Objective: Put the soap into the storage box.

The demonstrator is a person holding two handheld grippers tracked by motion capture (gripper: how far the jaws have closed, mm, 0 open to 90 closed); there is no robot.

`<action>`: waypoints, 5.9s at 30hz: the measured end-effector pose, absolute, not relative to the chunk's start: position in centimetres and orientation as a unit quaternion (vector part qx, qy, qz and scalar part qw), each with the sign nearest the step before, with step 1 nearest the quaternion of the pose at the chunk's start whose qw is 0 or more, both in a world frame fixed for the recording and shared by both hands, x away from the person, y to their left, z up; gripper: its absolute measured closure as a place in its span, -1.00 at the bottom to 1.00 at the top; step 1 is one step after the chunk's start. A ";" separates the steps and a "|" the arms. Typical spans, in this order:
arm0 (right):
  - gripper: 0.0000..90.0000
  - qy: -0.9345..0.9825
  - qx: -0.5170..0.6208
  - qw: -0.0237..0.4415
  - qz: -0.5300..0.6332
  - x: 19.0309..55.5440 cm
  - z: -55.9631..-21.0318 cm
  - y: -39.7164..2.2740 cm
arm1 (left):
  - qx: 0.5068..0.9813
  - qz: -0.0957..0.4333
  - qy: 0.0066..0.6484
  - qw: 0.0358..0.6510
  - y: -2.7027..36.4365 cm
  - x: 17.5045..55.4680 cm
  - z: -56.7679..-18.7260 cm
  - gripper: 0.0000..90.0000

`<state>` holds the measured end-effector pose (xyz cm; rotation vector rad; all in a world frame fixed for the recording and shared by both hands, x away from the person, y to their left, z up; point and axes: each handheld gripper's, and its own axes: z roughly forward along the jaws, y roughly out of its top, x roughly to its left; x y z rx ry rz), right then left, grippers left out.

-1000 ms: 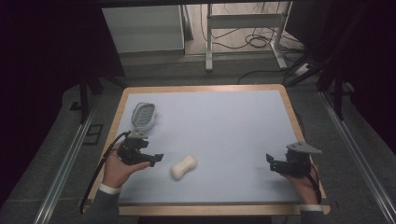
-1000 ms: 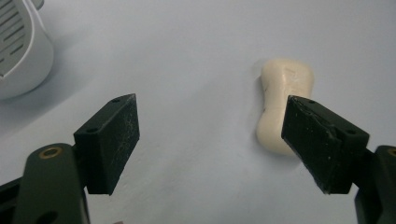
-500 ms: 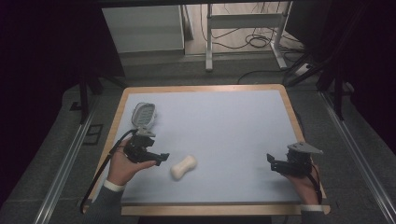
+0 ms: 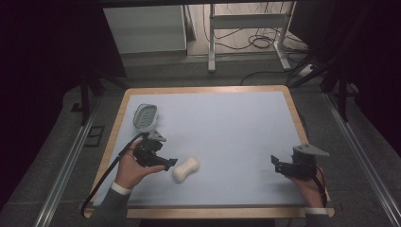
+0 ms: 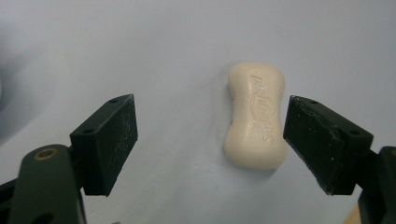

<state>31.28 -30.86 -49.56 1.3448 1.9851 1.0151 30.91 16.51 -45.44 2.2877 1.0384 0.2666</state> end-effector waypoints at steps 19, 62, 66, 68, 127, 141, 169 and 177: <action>-0.82 0.738 0.498 0.264 0.372 31.3 -49.8 -30.8 | 0.879 0.077 0.378 0.280 13.5 31.5 -47.2 -0.60; -0.82 0.736 0.504 0.266 0.367 31.4 -49.9 -31.4 | 0.908 0.046 0.364 0.203 9.9 32.1 -51.0 0.10; -0.82 0.735 0.504 0.266 0.367 31.3 -49.9 -31.4 | 0.907 0.051 0.365 0.204 10.2 32.2 -50.6 0.10; -0.82 0.734 0.505 0.267 0.367 31.3 -49.9 -31.4 | 0.906 0.048 0.365 0.211 10.5 32.2 -50.2 0.10; -0.82 0.730 0.518 0.264 0.359 31.5 -50.1 -31.9 | 0.880 0.065 0.407 0.238 17.2 35.5 -44.9 0.10; -0.82 0.729 0.522 0.263 0.357 31.5 -50.2 -32.1 | 0.871 0.072 0.425 0.237 18.6 36.9 -44.4 0.10; -0.81 0.730 0.523 0.261 0.354 31.6 -50.4 -32.1 | 0.859 0.077 0.450 0.230 20.4 39.6 -43.6 0.10; -0.81 0.730 0.524 0.261 0.353 31.7 -50.5 -32.2 | 0.855 0.079 0.459 0.227 20.9 40.3 -43.4 0.10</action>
